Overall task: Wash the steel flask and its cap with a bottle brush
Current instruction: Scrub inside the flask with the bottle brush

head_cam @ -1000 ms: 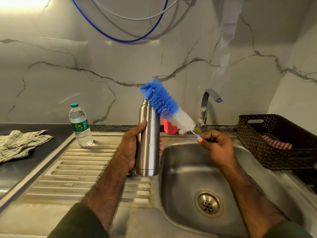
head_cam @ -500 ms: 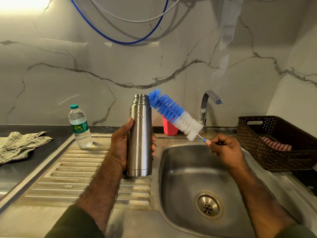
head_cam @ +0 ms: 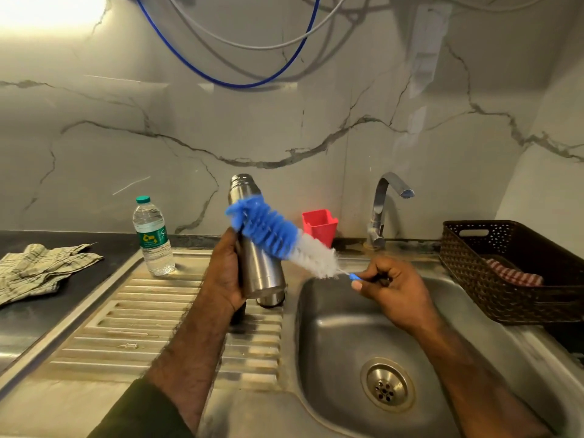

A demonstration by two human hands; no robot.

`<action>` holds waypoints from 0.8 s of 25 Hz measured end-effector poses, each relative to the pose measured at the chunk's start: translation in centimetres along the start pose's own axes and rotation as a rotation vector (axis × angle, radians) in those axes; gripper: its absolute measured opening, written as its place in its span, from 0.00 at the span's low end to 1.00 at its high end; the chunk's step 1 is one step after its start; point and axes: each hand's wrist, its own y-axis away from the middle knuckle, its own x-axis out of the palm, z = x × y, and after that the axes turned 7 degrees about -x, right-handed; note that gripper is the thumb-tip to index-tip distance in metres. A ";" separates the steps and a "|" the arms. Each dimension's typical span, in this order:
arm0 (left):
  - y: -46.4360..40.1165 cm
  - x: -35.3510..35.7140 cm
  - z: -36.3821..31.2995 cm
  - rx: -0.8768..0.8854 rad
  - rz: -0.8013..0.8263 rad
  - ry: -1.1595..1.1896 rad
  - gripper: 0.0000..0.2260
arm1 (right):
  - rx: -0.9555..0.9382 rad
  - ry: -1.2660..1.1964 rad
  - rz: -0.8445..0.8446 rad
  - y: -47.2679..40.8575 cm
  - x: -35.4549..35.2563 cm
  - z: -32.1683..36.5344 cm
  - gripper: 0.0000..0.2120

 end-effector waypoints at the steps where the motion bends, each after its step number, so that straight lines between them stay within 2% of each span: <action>1: 0.1 0.6 0.5 0.000 -0.012 -0.035 0.26 | -0.006 0.004 -0.039 -0.2 1.3 0.8 0.12; 4: 0.2 2.0 1.3 -0.005 -0.061 -0.055 0.30 | -0.024 -0.013 -0.096 -0.3 3.9 2.8 0.09; 8: -0.3 0.4 -0.9 0.078 -0.078 0.111 0.28 | 0.113 0.110 0.086 1.4 1.6 2.4 0.12; 10: -0.4 0.4 -0.9 0.114 -0.103 0.081 0.27 | 0.139 0.130 0.108 1.6 1.7 2.6 0.11; 13: -0.3 2.9 1.2 0.114 -0.092 -0.025 0.24 | 0.044 0.034 -0.087 0.4 4.1 3.9 0.10; 15: -0.4 4.2 1.4 0.097 -0.080 0.041 0.26 | 0.035 0.008 -0.162 0.1 4.8 4.5 0.10; 17: -0.7 3.7 0.3 0.137 -0.081 0.119 0.26 | 0.112 0.053 -0.066 0.9 3.2 4.0 0.12; 20: -1.5 1.9 0.1 0.174 -0.078 0.157 0.21 | 0.243 0.117 0.116 1.7 0.7 3.3 0.13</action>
